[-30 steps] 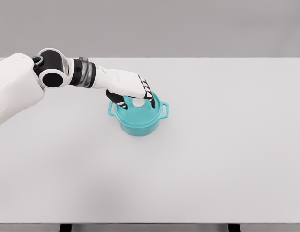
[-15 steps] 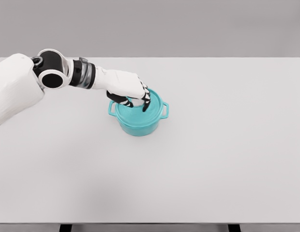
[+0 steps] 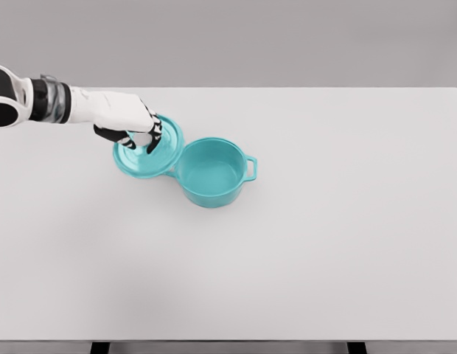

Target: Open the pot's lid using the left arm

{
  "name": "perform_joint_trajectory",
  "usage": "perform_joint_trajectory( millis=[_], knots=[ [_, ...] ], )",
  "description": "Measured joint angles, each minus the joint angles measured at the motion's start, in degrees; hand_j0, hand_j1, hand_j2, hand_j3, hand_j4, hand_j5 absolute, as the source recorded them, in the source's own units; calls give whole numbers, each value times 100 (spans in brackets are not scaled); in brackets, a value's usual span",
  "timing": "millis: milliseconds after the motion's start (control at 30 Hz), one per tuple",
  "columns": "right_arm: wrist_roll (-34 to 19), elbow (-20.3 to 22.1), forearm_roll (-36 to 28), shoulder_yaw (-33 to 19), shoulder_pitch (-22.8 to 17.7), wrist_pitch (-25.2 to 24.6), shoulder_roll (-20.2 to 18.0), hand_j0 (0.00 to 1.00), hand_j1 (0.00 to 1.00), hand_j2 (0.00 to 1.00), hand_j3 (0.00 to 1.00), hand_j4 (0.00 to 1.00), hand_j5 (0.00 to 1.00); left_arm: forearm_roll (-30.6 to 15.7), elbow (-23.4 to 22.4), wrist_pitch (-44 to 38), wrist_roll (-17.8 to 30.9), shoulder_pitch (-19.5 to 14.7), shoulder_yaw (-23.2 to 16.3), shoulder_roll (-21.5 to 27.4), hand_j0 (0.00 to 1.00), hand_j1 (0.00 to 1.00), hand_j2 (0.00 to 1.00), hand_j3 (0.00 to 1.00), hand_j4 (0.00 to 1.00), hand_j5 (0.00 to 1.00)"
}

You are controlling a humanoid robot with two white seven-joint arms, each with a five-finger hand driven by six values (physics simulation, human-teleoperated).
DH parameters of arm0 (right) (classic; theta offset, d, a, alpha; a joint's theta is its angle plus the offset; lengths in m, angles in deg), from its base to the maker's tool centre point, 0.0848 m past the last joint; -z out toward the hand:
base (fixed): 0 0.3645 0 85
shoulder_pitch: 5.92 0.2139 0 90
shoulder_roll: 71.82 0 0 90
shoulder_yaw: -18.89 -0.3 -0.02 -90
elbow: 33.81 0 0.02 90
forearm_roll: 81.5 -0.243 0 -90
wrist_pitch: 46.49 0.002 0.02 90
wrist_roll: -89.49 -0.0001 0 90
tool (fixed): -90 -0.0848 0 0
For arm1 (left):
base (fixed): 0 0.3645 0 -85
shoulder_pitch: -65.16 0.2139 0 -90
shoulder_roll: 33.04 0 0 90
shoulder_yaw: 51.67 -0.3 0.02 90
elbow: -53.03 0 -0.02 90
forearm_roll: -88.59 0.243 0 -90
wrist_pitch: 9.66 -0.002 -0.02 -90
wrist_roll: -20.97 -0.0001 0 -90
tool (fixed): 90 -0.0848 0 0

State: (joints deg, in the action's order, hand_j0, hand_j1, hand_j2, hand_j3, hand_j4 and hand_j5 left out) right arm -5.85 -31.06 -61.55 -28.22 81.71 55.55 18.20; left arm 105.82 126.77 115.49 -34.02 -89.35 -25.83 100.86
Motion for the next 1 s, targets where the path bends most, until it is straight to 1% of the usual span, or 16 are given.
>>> perform_joint_trajectory(
  millis=[100,167,200,233,267,300,333,367,633,733,767,900,1000],
  knots=[
    [0,-1,0,0,0,0,0,100,100,100,100,100,100,10,1,1,0,44,15,344,39,39,39,39,39,39],
    [0,0,0,0,0,0,0,100,100,100,100,100,100,13,-13,2,1,114,17,485,40,40,40,40,40,40],
    [2,0,0,0,9,0,0,100,100,100,100,100,100,13,-22,2,1,114,17,528,42,42,42,42,42,42],
    [2,1,0,0,0,0,0,100,100,100,100,100,100,14,-28,2,1,141,16,558,47,47,47,47,47,47],
    [2,1,0,0,0,0,0,100,100,100,100,100,100,12,-33,1,0,141,17,580,57,57,57,57,57,57],
    [2,2,0,0,0,0,0,100,100,100,100,100,100,8,-36,0,0,141,17,595,82,82,82,82,82,82],
    [2,1,0,0,0,0,0,100,100,100,100,100,100,2,-38,0,1,141,17,604,96,96,96,96,96,96],
    [2,0,0,0,0,0,0,100,100,100,100,100,100,-2,-40,-1,1,141,17,608,100,100,100,100,100,100],
    [0,-2,0,0,0,0,0,100,100,100,100,100,100,-63,-40,-2,1,132,20,616,100,100,100,100,100,100],
    [1,1,0,0,0,0,0,100,100,100,100,100,100,-314,-99,-2,1,141,188,616,100,100,100,100,100,100],
    [2,0,0,0,0,0,0,100,100,100,100,100,100,-392,-211,-3,1,141,276,617,100,100,100,100,100,100],
    [1,0,0,0,0,0,0,100,100,100,100,100,100,-550,-1032,-3,1,141,509,578,100,100,100,100,100,100],
    [1,0,0,0,0,0,0,100,100,100,100,100,100,-580,-1320,-2,1,141,554,570,100,100,100,100,100,100]
  ],
)
